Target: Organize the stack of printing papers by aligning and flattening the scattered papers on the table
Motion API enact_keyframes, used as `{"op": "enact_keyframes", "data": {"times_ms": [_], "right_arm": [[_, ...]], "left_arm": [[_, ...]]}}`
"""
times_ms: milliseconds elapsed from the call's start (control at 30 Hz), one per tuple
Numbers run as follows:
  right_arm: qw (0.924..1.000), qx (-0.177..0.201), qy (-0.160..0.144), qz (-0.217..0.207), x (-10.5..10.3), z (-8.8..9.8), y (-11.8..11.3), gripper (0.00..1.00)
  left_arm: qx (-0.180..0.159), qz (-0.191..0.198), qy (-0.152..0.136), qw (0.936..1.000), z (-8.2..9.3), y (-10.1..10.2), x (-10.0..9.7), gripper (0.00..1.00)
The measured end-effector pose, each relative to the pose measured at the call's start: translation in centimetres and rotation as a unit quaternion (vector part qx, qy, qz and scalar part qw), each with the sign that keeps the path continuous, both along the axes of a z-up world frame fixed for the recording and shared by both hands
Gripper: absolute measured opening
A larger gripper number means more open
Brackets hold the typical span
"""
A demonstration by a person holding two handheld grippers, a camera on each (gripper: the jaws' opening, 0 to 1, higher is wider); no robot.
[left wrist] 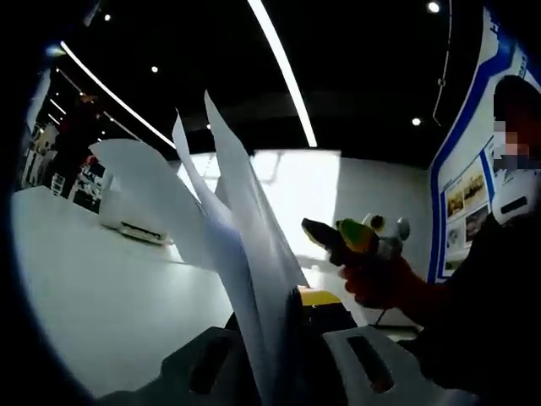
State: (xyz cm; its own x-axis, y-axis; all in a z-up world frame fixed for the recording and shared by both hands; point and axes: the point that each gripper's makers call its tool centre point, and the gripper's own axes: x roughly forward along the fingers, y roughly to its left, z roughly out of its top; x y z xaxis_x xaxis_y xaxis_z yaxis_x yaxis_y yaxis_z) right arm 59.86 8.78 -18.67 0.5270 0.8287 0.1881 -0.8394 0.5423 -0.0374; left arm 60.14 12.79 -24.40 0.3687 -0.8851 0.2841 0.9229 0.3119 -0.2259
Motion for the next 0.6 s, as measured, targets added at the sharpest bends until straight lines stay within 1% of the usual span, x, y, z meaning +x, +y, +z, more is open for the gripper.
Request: {"op": "enact_keyframes", "data": {"times_ms": [100,167,267,367,433,600], "right_arm": [[0.9998,-0.008,0.016,-0.007,1.6,-1.0,0.2,0.26],[0.9996,-0.013,0.020,-0.017,2.4,-1.4,-0.3,0.26],[0.9982,-0.032,0.022,-0.046,3.9,-2.1,-1.7,0.26],[0.9965,-0.036,0.031,-0.069,5.2,-2.6,-3.1,0.26],[0.9957,-0.027,0.043,-0.078,5.6,-2.6,-3.9,0.27],[0.9945,-0.023,0.044,-0.092,5.7,-2.5,-5.2,0.27]], "left_arm": [[0.000,0.000,-0.003,1.0000,0.0,0.0,0.0,0.09],[0.001,0.000,-0.003,1.0000,0.0,0.0,0.0,0.09],[-0.001,-0.003,-0.004,1.0000,0.1,0.0,-0.1,0.09],[-0.001,-0.004,-0.007,1.0000,0.2,-0.1,-0.2,0.09],[0.000,-0.004,-0.008,1.0000,0.2,-0.1,-0.2,0.09],[0.000,-0.004,-0.010,0.9999,0.2,-0.1,-0.3,0.09]]}}
